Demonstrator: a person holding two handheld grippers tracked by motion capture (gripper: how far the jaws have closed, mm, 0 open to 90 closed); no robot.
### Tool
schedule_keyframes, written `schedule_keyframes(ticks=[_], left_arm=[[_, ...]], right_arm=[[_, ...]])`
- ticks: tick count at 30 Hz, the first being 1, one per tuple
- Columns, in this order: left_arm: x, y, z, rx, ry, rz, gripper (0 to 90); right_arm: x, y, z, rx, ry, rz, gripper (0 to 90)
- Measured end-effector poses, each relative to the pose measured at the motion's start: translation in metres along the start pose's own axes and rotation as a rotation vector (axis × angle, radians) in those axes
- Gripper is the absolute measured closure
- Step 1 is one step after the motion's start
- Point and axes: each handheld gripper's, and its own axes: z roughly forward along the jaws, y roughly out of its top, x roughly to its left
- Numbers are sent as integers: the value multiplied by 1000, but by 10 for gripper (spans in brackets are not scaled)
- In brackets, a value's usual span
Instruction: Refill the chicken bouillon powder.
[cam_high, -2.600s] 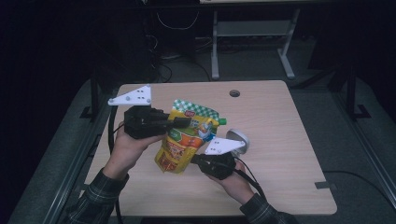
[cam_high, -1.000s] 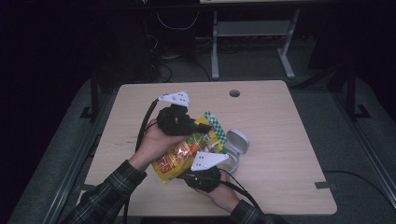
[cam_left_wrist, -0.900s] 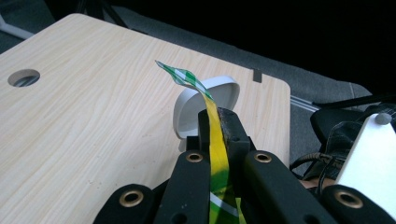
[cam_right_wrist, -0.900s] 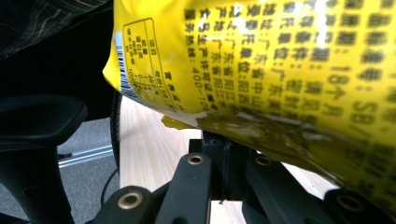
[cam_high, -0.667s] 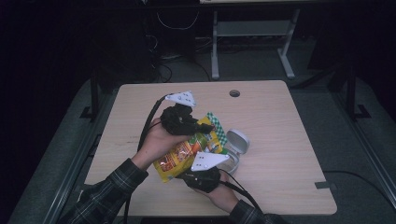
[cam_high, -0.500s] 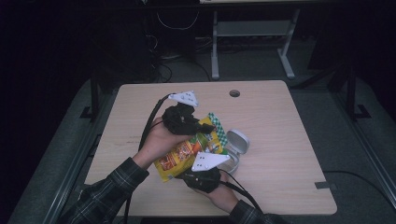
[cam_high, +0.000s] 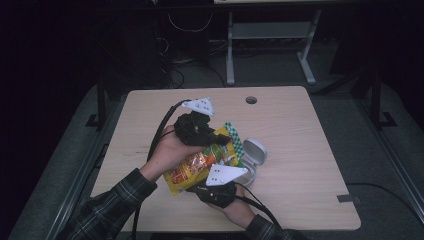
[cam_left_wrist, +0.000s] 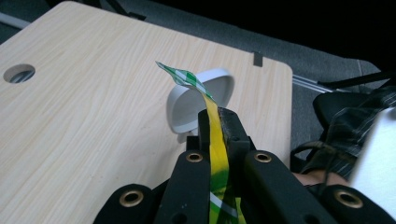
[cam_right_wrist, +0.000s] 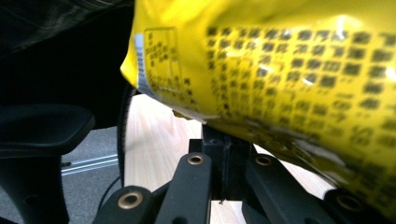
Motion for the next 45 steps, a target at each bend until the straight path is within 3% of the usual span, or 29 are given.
schedule_keyframes(ticks=[4,15,36,45], left_arm=[[-4,2,2,7,26,0,900],[2,0,9,48,26,-39,900],[6,12,29,148,64,-48,900],[11,14,34,191,54,-47,900]], right_arm=[[1,0,0,-18,-1,2,900],[1,-3,0,-32,21,24,900],[-7,-6,-3,-60,51,62,900],[-9,-8,-3,-62,54,67,900]])
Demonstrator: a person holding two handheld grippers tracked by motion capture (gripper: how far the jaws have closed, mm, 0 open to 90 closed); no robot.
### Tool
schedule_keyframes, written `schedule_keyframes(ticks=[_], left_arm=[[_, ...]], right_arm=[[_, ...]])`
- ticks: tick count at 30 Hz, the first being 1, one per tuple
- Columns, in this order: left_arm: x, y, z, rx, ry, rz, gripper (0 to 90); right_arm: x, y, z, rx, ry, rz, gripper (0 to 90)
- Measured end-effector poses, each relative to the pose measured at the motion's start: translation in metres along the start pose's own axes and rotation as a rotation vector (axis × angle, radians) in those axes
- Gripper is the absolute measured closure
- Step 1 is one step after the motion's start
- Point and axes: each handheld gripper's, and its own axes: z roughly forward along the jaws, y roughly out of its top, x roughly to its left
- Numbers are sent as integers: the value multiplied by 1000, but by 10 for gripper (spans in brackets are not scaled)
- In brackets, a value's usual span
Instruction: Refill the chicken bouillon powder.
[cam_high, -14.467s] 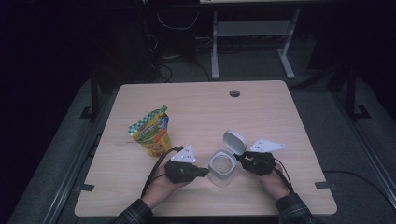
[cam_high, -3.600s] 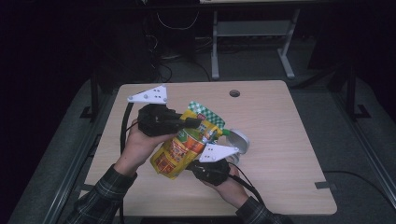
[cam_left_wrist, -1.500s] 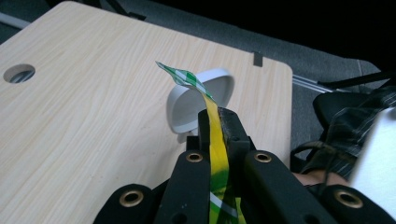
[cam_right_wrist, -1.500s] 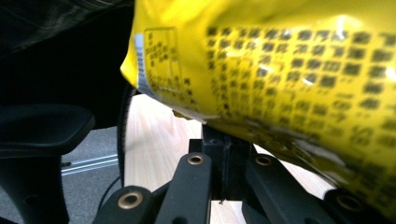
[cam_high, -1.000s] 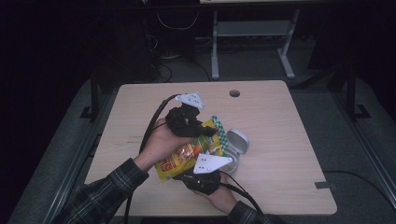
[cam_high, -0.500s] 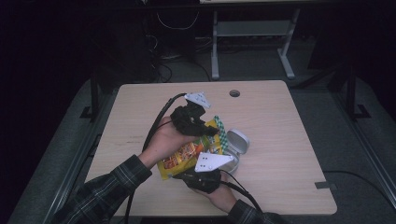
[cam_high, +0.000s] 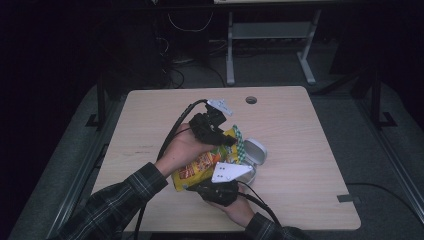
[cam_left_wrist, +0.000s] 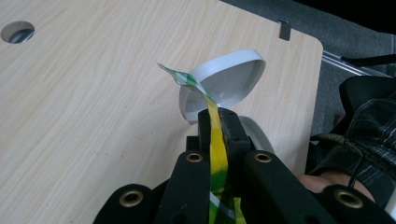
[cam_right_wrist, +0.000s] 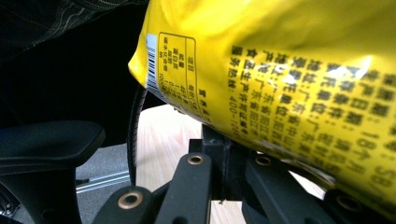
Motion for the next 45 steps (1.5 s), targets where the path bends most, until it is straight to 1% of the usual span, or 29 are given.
schedule_keyframes(ticks=[1,2,4,5,9,11,15,21,31,33,34,40,45], left_arm=[[0,0,1,-3,-2,-10,900],[1,1,1,9,-3,-1,900],[1,1,2,15,-5,1,900],[1,2,3,9,-4,-7,900],[2,3,5,30,-9,4,900],[2,3,7,29,-10,-10,900],[2,3,8,38,-13,-9,900],[1,5,11,49,-6,-15,900],[-1,11,14,80,0,-7,900],[0,12,15,90,2,0,900],[-1,12,15,93,2,-8,900],[-1,12,16,91,2,-8,900],[-1,13,17,99,5,-9,900]], right_arm=[[0,0,0,-1,1,2,900],[0,0,0,-3,1,4,900],[0,0,0,-3,-1,5,900],[0,0,0,-3,-1,5,900],[0,-1,0,-5,-4,7,900],[0,-1,0,-4,-2,8,900],[1,-1,1,-6,-1,11,900],[0,-1,1,-8,2,16,900],[0,0,0,-27,6,26,900],[0,-1,-1,-29,6,28,900],[0,0,-1,-29,6,28,900],[0,0,-1,-27,5,20,900],[0,0,-1,-30,7,23,900]])
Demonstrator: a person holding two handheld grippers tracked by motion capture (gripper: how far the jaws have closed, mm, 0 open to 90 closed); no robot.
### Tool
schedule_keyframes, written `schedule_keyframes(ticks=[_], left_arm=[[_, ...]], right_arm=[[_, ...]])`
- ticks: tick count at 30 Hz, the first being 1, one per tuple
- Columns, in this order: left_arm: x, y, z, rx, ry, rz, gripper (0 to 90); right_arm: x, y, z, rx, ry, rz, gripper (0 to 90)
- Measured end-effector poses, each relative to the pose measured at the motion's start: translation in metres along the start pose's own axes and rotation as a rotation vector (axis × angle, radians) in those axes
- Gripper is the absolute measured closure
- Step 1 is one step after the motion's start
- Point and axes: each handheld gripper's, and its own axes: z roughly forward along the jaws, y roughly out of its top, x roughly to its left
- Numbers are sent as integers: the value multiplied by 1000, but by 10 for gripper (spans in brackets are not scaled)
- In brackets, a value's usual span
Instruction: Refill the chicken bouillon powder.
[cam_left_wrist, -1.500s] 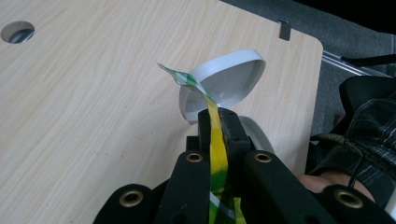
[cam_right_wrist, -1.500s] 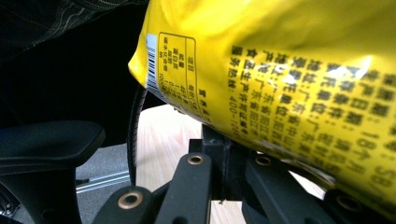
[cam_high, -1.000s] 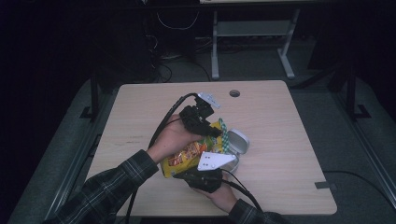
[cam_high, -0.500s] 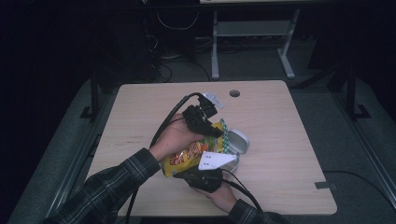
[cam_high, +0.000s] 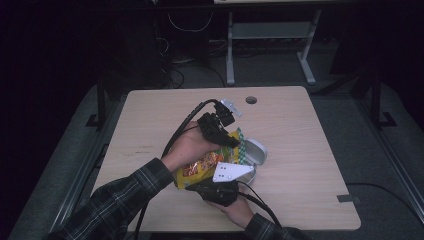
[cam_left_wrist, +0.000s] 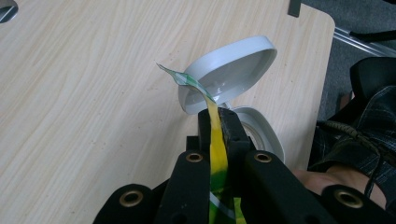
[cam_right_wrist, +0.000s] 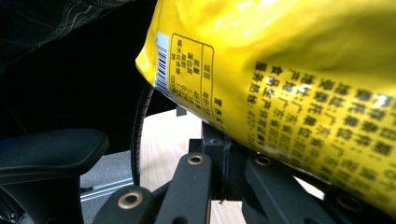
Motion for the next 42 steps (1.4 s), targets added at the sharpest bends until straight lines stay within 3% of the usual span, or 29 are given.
schedule_keyframes(ticks=[42], left_arm=[[1,-3,-1,-1,1,-6,900]], right_arm=[[1,-1,1,5,7,-2,900]])
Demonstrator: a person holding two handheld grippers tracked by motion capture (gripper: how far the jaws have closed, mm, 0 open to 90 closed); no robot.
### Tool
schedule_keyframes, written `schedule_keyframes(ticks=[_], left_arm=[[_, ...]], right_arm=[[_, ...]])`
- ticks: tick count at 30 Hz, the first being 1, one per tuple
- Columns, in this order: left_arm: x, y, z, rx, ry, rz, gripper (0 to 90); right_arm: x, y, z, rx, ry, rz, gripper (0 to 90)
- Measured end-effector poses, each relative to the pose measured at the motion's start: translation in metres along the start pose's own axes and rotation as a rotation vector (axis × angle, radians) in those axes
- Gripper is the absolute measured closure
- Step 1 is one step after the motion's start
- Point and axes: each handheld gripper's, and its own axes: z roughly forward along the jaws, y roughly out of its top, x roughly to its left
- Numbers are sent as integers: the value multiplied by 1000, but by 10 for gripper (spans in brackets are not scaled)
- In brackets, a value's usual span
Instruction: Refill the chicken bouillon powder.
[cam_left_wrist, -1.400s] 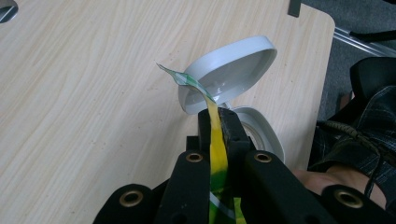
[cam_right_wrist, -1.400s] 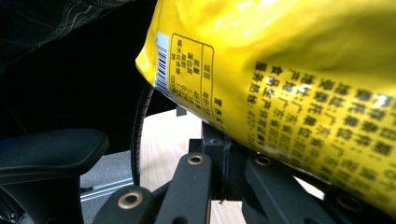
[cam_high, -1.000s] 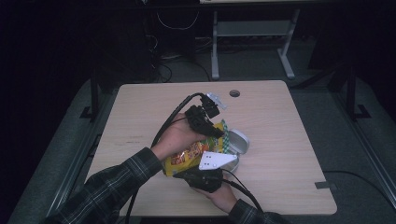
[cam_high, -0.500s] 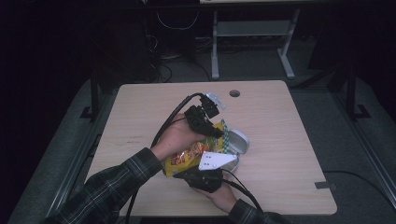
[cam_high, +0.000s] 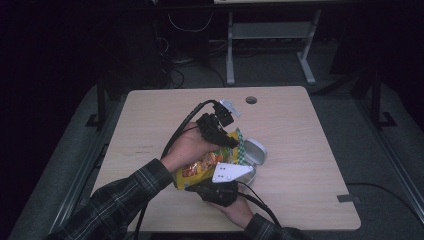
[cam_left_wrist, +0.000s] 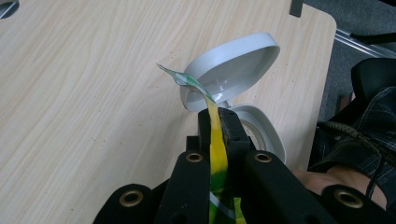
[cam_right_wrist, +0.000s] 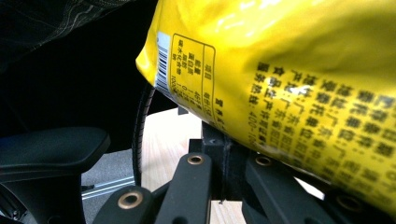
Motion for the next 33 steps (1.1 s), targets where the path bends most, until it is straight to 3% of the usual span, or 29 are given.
schedule_keyframes(ticks=[33], left_arm=[[-1,2,1,12,1,-6,900]], right_arm=[[0,0,-1,-9,4,3,900]])
